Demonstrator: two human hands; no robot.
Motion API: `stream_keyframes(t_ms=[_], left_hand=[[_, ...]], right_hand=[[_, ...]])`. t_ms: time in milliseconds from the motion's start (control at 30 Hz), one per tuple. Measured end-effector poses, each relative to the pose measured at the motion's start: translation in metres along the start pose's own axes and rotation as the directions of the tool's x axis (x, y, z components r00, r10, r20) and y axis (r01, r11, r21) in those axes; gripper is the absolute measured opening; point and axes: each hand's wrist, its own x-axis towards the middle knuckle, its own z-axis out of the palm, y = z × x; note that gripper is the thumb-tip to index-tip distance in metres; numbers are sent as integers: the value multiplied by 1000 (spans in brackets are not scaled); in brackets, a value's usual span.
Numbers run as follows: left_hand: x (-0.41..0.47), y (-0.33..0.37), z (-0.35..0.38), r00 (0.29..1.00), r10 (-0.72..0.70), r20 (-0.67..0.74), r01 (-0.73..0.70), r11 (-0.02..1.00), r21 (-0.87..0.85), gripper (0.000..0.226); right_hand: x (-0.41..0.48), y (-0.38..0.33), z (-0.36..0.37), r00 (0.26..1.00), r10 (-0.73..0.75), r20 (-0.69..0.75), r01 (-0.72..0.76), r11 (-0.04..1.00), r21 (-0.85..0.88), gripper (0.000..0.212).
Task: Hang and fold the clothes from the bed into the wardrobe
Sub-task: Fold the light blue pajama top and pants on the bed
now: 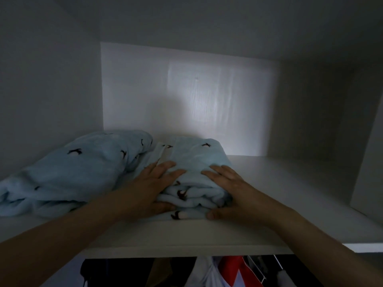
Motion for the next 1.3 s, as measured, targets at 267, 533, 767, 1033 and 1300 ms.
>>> stream_keyframes(t_ms=[267,533,767,1033,1300], left_hand=[[49,-23,18,961,-213,178,231,969,-85,104],[79,-61,34,953,-257,159,276,955,-112,106],[100,-85,46,961,-256,101,268,955,-127,100],[122,-102,61,966,-255,36,257,959,-122,94],[125,-103,60,953,-303,27,304,946,-116,89]], right_hand=[[46,20,10,1000,27,-16,-27,999,-21,99],[96,38,27,999,35,-26,-36,998,-42,96],[129,56,39,998,18,-60,-22,998,-62,93],[153,71,46,998,47,-43,-50,996,-77,91],[159,71,46,996,64,-61,-67,997,-34,90]])
